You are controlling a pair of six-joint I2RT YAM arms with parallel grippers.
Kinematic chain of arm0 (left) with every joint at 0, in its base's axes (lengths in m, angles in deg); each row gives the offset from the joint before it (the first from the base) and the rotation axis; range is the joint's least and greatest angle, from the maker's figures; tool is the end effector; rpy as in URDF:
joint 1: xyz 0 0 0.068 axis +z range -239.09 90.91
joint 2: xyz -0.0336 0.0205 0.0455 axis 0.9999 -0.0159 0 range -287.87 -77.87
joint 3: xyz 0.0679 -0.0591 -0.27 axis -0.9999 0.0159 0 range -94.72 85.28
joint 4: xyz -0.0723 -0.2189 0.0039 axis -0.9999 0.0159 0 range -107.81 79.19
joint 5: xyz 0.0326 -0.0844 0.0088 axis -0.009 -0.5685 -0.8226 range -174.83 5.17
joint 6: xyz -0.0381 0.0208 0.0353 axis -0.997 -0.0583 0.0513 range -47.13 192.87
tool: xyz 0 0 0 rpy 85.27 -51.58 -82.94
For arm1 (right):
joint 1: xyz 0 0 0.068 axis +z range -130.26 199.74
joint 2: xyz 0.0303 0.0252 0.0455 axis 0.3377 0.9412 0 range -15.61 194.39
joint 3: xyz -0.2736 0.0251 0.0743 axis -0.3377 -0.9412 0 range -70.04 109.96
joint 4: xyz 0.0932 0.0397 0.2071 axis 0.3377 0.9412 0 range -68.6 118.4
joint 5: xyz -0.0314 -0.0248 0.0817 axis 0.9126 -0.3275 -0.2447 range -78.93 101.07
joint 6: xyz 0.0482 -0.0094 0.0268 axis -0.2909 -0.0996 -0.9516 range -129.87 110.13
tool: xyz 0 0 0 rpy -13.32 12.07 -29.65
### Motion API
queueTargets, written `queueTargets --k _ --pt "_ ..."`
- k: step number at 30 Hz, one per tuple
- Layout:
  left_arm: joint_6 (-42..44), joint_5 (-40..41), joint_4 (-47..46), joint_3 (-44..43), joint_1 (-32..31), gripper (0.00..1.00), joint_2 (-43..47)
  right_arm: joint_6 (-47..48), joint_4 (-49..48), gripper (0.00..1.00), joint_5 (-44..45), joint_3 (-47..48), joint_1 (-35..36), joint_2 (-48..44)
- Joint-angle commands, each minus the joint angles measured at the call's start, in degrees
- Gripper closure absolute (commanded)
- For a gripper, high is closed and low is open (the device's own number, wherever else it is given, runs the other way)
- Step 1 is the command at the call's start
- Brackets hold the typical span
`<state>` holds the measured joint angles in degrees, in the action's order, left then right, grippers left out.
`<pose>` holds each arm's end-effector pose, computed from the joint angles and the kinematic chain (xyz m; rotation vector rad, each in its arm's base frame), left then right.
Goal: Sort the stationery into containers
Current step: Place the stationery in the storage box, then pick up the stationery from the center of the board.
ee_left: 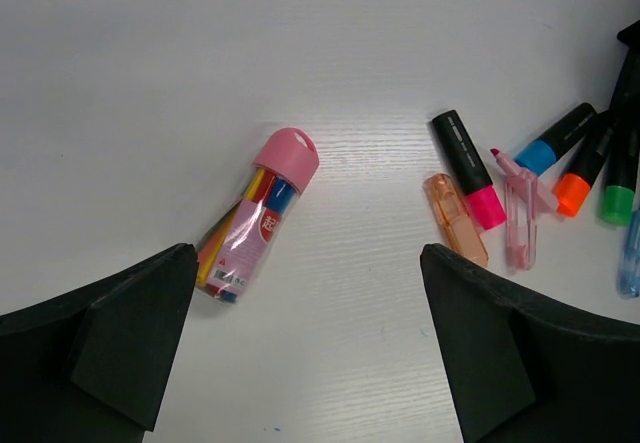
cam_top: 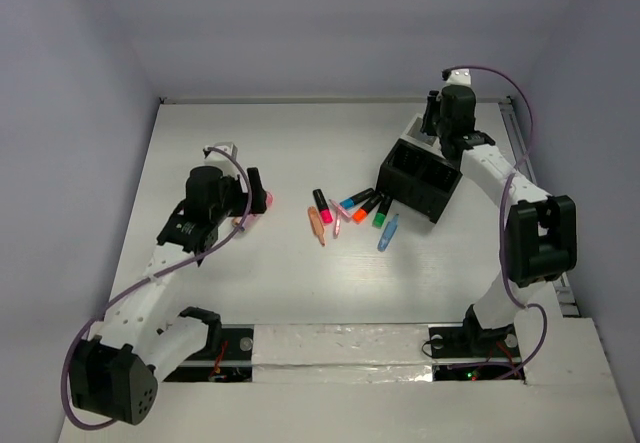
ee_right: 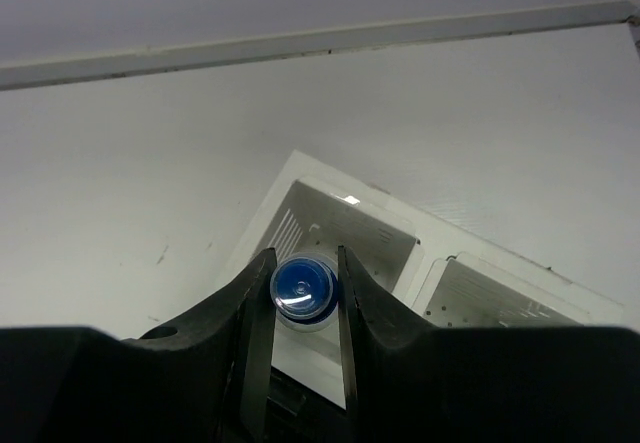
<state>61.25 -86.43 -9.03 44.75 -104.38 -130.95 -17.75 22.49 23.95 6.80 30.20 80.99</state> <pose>0.1720 -0.0482 0.3059 0.0816 1.9562 -0.3379 0.3709 0.0598 0.3331 0.1060 1.9221 -0.0032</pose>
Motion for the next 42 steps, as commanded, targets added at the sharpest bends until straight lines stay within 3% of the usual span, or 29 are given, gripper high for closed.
queueTargets --k 1,6,12,23,27,33,36,37,38,39,42 --pt "1.2 0.7 0.5 -4.0 0.3 0.07 -2.5 -0.8 -2.8 0.88 -0.8 -1.0 -0.4 1.0" --pt "2.0 0.2 3.3 -7.1 -0.3 0.08 -9.8 -1.3 -2.7 0.52 -2.5 -0.8 -0.4 0.9" --pt "3.9 5.5 6.4 -10.4 -1.4 0.09 -19.7 -1.4 -2.7 0.23 -7.3 -2.5 -0.4 -1.3" --pt "5.2 6.2 8.3 -12.3 -1.4 0.16 -29.2 -4.2 -5.2 0.19 -16.9 -6.6 -0.4 -9.8" --pt "5.5 4.4 10.2 -14.5 -1.4 0.20 -37.2 -6.2 -6.8 0.19 -21.0 -8.0 -0.4 -12.3" --pt "6.3 -1.6 10.6 -15.7 -0.2 0.40 -43.1 -9.8 -9.2 0.19 -29.2 -9.2 -0.4 -14.9" --pt "6.3 -1.7 10.3 -15.7 -0.2 0.64 -42.6 -12.7 -11.2 0.19 -36.2 -9.6 -0.4 -14.8" --pt "6.4 -1.6 10.3 -15.7 -0.2 0.76 -42.1 -13.7 -11.5 0.19 -37.7 -9.5 0.3 -14.6" --pt "6.4 -1.2 10.1 -15.4 -0.2 0.95 -41.2 -14.1 -11.5 0.19 -38.8 -9.3 1.1 -14.3" --pt "6.3 -1.1 9.4 -15.1 -0.2 1.00 -38.8 -14.4 -11.6 0.17 -40.8 -8.8 1.7 -13.8" --pt "6.1 -3.9 7.4 -13.9 -0.2 1.00 -31.0 -15.9 -13.0 0.00 -45.4 -8.4 5.0 -12.5"
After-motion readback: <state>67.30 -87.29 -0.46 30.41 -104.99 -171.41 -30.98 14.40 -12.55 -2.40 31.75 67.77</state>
